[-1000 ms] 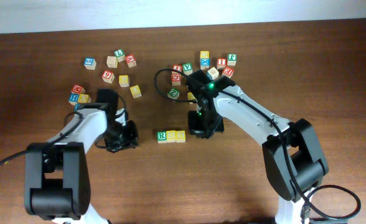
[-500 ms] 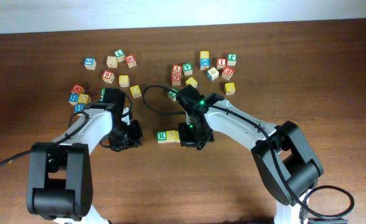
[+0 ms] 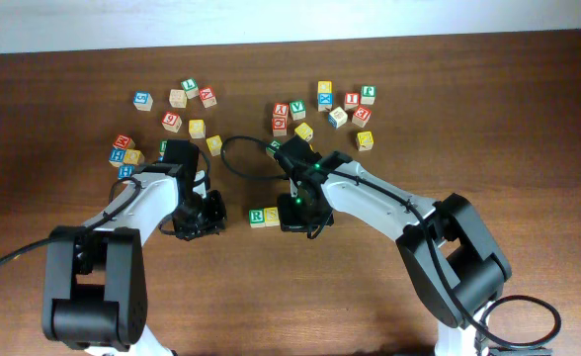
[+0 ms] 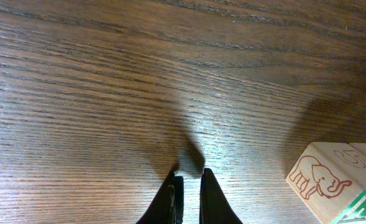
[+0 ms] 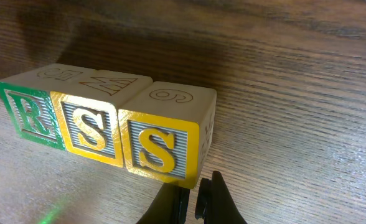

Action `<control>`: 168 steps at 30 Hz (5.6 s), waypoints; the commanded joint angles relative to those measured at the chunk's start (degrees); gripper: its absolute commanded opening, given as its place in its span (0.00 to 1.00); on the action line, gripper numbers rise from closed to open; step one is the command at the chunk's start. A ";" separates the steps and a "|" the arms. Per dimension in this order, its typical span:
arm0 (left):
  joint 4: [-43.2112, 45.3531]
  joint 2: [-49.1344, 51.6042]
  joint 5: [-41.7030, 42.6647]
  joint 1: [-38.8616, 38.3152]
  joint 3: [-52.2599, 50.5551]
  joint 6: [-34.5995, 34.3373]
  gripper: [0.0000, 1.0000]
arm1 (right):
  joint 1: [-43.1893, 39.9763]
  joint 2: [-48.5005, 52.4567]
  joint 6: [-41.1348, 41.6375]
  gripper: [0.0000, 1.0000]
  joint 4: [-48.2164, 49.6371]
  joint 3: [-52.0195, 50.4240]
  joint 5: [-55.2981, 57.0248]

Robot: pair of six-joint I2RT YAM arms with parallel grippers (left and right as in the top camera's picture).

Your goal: Spell out RSS

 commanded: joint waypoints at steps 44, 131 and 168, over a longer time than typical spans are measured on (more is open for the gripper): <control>4.42 1.16 -0.92 -4.28 -0.61 -0.76 0.00 | -5.35 1.18 -5.92 0.04 -3.43 3.34 0.87; 3.26 1.16 -0.90 -5.90 2.10 -0.70 0.05 | -4.59 3.80 -2.54 0.04 -9.29 8.41 1.86; -8.24 0.85 -15.32 6.29 8.07 -5.68 0.95 | 3.93 1.60 2.93 0.04 -9.46 7.89 7.13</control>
